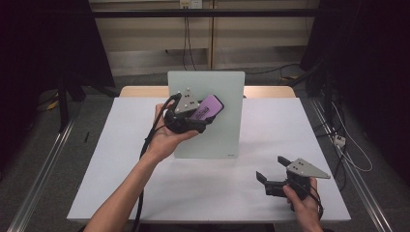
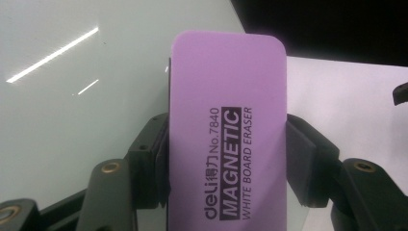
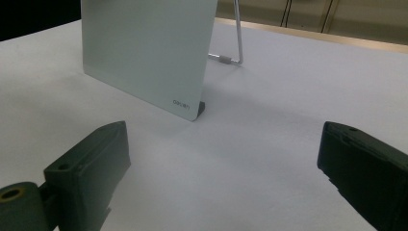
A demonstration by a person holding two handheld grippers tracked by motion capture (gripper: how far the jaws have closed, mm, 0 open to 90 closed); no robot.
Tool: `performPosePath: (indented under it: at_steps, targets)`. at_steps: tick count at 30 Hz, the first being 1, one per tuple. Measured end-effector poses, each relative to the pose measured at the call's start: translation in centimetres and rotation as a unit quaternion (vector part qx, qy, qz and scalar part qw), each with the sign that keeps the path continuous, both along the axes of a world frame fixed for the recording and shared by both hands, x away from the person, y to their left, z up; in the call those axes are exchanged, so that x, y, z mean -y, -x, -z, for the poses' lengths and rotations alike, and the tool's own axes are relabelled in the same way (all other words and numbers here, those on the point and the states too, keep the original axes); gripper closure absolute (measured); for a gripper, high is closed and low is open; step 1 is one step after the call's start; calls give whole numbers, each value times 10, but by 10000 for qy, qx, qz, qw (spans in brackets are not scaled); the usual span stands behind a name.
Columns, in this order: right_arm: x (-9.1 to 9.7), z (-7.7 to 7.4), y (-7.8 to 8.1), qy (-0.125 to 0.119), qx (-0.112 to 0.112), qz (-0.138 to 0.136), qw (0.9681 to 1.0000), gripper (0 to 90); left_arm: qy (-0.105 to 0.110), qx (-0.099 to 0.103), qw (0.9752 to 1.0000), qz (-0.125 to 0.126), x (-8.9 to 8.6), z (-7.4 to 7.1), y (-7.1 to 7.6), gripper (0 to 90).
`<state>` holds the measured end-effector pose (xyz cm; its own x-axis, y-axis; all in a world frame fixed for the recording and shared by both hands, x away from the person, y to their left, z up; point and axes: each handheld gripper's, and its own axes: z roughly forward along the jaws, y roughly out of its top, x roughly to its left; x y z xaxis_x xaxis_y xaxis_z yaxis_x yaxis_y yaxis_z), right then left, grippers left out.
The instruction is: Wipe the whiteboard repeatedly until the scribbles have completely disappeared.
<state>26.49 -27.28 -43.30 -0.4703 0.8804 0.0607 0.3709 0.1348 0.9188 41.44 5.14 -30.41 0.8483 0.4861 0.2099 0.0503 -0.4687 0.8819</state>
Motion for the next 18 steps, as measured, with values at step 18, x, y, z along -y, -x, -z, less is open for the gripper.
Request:
performPosePath:
  at_steps: [18]
  targets:
    - [-2,1,-2,-21,-36,6,10000,40,-182,-275,9995,2,-21,7,10,408]
